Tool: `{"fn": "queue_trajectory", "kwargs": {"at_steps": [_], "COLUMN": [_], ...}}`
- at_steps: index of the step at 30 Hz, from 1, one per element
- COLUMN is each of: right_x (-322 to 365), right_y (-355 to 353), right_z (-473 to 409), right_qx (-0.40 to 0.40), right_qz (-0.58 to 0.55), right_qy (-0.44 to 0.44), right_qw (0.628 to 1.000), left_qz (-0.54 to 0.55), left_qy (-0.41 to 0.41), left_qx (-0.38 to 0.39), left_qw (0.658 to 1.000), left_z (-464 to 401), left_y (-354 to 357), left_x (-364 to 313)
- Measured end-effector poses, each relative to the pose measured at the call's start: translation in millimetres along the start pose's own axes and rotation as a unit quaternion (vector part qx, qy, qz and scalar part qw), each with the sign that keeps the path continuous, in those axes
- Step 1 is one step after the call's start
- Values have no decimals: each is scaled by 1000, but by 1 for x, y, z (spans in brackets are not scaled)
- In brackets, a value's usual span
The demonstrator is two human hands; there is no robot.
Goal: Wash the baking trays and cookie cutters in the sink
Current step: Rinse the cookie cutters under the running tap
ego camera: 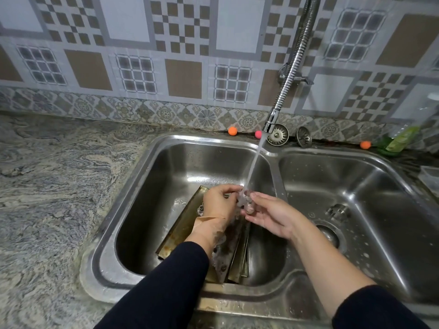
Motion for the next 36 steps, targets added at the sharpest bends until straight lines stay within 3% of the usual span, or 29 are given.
{"fn": "queue_trajectory", "kwargs": {"at_steps": [5,9,12,14,16,19,20,22,26,29,36], "right_x": [3,28,53,67,73,68,63,51,28,25,22], "right_y": [-3,-23,-53,-75,-107,-164,-188,-235,-323,-350,-361], "right_z": [3,4,7,10,8,2,-2,-7,-17,-23,-28], "right_qx": [19,34,29,37,25,-50,-90,-170,-277,-310,-288], "right_qz": [-6,168,221,266,333,382,389,408,461,525,560], "right_qy": [-5,-46,-66,-71,-77,-90,-85,-66,-40,-22,-4], "right_qw": [1000,984,973,961,939,918,913,895,842,792,777], "left_qz": [15,9,-32,-72,-185,-480,-543,-606,-647,-662,-660], "left_qy": [-7,-23,25,80,119,113,98,88,97,88,93], "left_qx": [18,19,2,52,114,142,152,160,153,146,145], "left_qw": [1000,1000,999,993,969,859,820,774,740,730,732], "left_z": [4,11,20,28,34,32,33,33,33,32,29], "left_y": [6,21,47,73,103,137,143,149,150,153,150], "left_x": [-2,-15,-37,-52,-55,-31,-23,-12,-14,-14,-10]}}
Point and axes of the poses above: each hand's wrist, its own z-axis away from the middle knuckle, its own y-axis out of the palm, x = y × z, the point moved 5 cm from there along -z, towards the middle knuckle, and after that the axes turned 12 degrees about -y, right-handed, at the moved point
